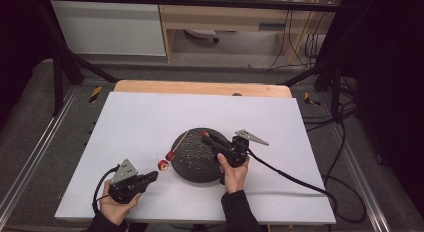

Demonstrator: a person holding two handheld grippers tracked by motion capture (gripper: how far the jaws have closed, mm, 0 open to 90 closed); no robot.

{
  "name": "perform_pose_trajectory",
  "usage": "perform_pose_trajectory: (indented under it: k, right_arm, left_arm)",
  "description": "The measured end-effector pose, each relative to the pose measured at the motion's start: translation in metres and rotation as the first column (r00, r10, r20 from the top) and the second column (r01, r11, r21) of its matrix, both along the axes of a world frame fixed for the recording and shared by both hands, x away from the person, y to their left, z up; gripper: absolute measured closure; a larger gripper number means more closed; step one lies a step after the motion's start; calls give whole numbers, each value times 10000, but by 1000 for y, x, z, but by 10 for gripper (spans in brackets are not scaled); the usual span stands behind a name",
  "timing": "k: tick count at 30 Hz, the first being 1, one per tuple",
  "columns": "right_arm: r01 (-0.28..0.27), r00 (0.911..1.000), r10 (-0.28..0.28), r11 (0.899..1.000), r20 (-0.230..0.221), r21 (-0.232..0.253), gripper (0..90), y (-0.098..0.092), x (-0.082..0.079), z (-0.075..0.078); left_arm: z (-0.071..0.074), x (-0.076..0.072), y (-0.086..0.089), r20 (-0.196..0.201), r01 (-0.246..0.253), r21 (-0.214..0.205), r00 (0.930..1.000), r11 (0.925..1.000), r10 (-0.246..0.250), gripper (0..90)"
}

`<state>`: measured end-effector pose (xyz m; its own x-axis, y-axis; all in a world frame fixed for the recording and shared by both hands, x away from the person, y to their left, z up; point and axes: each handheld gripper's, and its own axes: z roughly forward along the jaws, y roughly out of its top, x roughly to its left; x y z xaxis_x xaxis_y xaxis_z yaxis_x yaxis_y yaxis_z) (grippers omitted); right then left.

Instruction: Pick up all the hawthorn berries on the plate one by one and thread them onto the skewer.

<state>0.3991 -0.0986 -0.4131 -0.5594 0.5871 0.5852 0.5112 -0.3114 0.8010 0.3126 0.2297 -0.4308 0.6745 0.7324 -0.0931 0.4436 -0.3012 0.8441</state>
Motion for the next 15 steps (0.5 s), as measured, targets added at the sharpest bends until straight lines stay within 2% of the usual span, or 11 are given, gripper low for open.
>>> perform_pose_trajectory:
  k: [6, 15]
  right_arm:
    - [297, 9993, -308, 9981, 192, 532, 630, 0, 1, 3]
    - [688, 9962, -749, 9898, 453, 1247, 631, -5, 7, 11]
  left_arm:
    - [2, -2, -9, -17, -33, -31, 10000, 10000, 33, 879]
    - [10, -3, -20, 87, -112, -192, 9999, 9998, 114, 879]
